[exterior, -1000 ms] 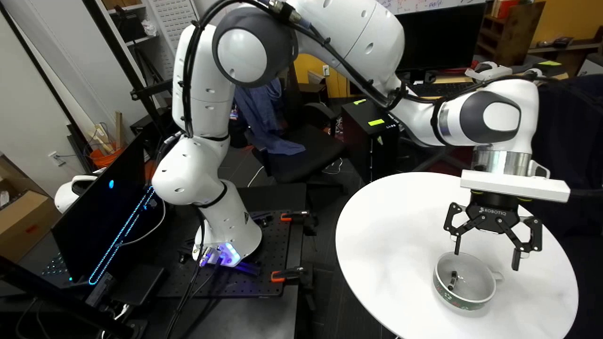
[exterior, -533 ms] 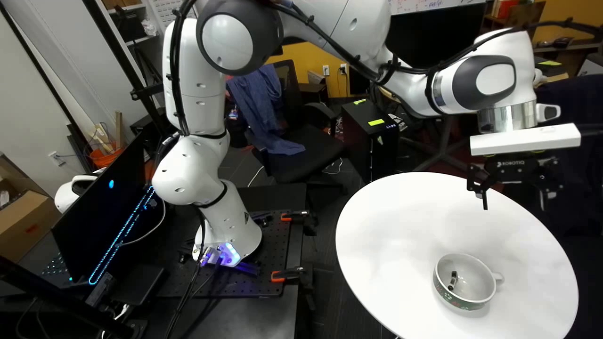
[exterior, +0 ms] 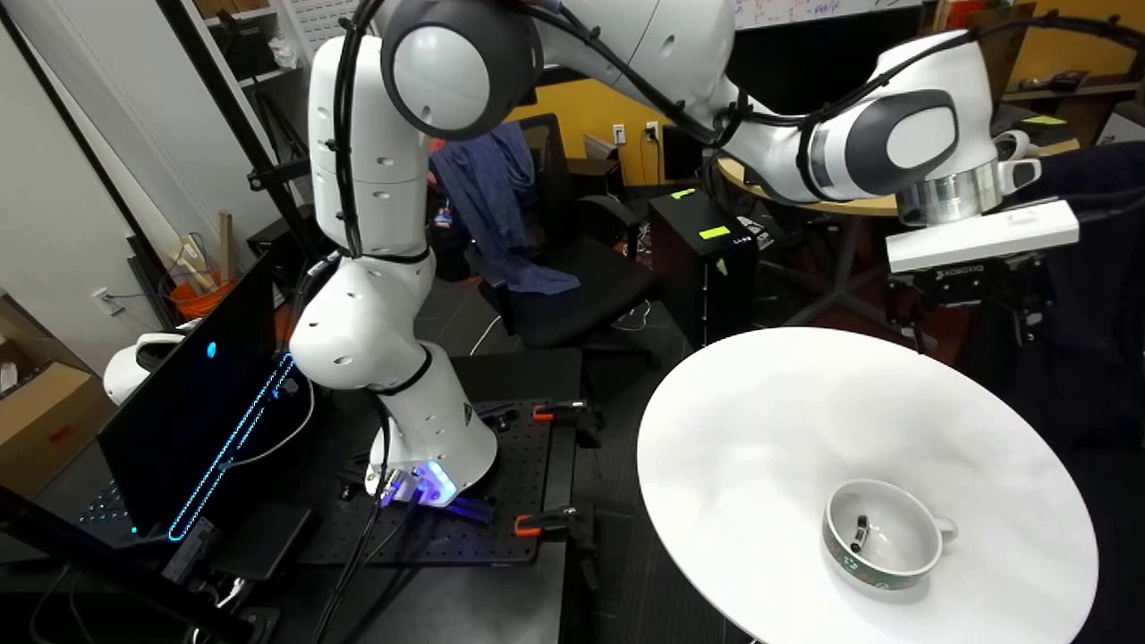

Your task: Pick up the pen from the table and put it in the bowl

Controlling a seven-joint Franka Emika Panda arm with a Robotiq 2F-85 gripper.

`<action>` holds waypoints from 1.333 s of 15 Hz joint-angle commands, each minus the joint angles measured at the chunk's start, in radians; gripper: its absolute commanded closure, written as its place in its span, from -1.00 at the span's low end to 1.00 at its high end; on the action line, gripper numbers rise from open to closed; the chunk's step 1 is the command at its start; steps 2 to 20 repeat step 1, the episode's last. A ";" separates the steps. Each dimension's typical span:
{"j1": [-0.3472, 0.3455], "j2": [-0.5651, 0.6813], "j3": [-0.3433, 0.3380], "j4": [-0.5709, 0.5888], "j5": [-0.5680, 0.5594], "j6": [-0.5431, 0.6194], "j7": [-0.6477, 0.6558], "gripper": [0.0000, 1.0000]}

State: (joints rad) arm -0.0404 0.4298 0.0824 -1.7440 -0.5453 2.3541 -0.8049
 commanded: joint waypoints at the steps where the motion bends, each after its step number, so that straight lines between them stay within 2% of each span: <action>1: 0.022 -0.001 -0.025 0.001 0.015 0.002 -0.009 -1.00; 20: 0.022 -0.001 -0.025 0.001 0.015 0.002 -0.009 -1.00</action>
